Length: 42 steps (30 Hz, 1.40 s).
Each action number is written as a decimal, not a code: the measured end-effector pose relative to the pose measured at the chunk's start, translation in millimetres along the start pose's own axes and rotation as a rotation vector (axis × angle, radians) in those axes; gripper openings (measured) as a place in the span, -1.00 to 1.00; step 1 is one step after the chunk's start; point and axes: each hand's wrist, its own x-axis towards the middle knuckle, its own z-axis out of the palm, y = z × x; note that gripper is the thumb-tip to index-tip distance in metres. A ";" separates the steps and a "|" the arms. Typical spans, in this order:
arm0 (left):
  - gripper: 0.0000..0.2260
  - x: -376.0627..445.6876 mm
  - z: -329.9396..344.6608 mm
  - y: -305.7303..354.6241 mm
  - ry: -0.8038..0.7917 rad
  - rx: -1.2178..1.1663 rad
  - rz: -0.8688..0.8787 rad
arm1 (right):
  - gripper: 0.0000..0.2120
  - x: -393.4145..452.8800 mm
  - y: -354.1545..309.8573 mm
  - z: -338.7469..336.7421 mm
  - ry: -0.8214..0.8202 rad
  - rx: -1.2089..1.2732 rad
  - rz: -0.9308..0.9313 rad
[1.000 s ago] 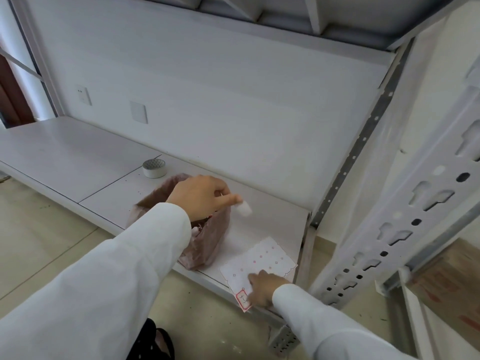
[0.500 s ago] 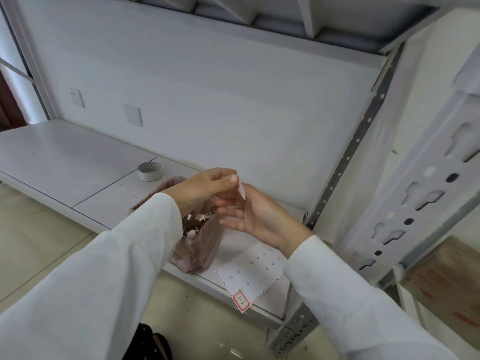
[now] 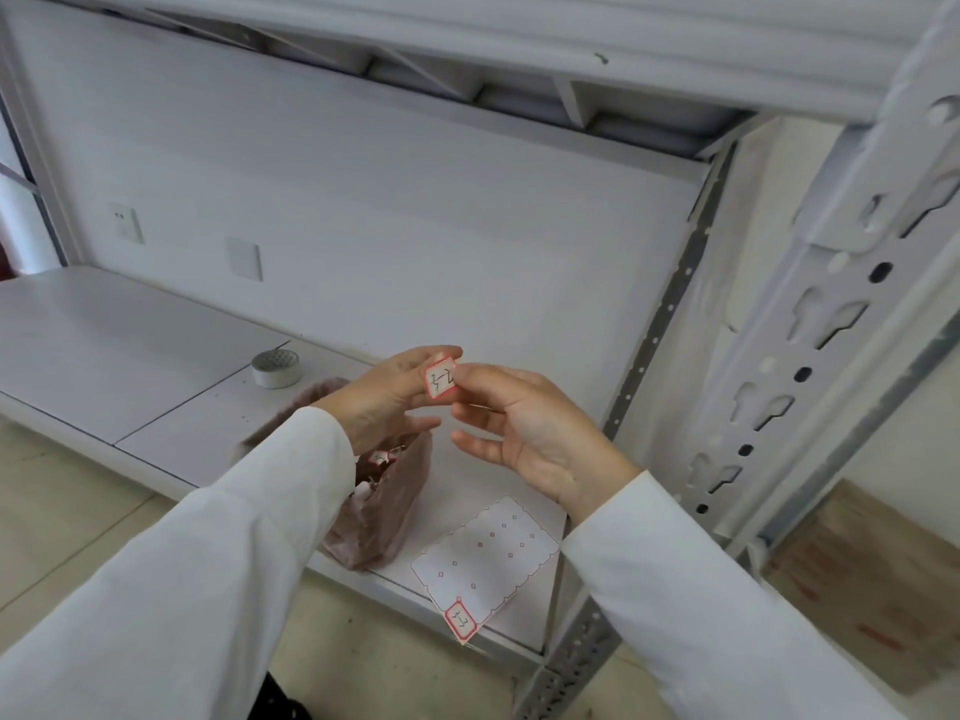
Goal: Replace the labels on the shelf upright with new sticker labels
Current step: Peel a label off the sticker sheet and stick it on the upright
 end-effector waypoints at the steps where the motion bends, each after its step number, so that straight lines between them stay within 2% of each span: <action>1: -0.71 -0.3 0.1 1.1 0.043 -0.010 0.011 | -0.95 -0.5 -0.1 1.4 0.005 0.020 -0.007; 3: -0.85 -1.8 -0.6 3.7 0.116 -0.033 0.037 | -0.94 -3.6 -2.1 4.0 0.024 0.070 -0.025; 6: -0.84 -4.1 1.2 8.2 0.168 -0.011 0.072 | -0.94 -15.7 -10.0 0.7 0.032 0.106 -0.049; 10: -0.91 -12.6 20.1 22.2 0.223 0.041 0.137 | -0.83 -47.3 -35.2 -10.6 0.008 -0.020 -0.105; 15: -0.83 -38.9 66.5 55.8 0.329 -0.117 0.323 | -0.77 -103.3 -72.4 -22.2 0.066 -0.143 -0.311; 18: -0.78 -59.4 98.3 87.6 0.283 -0.121 0.482 | -0.80 -140.2 -101.6 -29.6 0.109 -0.220 -0.547; 22: -0.78 -86.8 135.1 148.7 0.239 -0.098 0.787 | -0.79 -179.7 -140.2 -46.6 0.169 -0.115 -0.826; 25: -0.84 -100.0 155.6 194.7 0.286 -0.059 0.994 | -0.73 -192.4 -151.5 -62.4 0.243 -0.170 -0.890; 27: -0.89 -99.2 167.2 219.6 0.319 0.042 1.055 | -0.69 -194.2 -154.0 -70.2 0.287 -0.236 -0.893; 29: -0.94 -90.9 177.7 238.1 0.323 0.174 1.052 | -0.69 -194.1 -157.3 -75.1 0.295 -0.299 -0.894; 33: -0.76 -62.4 185.8 249.9 0.181 0.291 0.955 | -0.62 -190.1 -165.4 -79.3 0.283 -0.343 -0.862; 37: -0.67 -43.8 183.7 250.2 0.141 0.377 0.799 | -0.62 -186.7 -168.5 -80.3 0.281 -0.302 -0.812; 39: -0.67 -43.6 184.6 254.7 0.080 0.414 0.750 | -0.60 -185.3 -169.5 -81.3 0.293 -0.270 -0.786; 42: -0.79 -47.1 183.5 259.4 -0.012 0.423 0.709 | -0.60 -181.9 -169.4 -80.5 0.305 -0.255 -0.756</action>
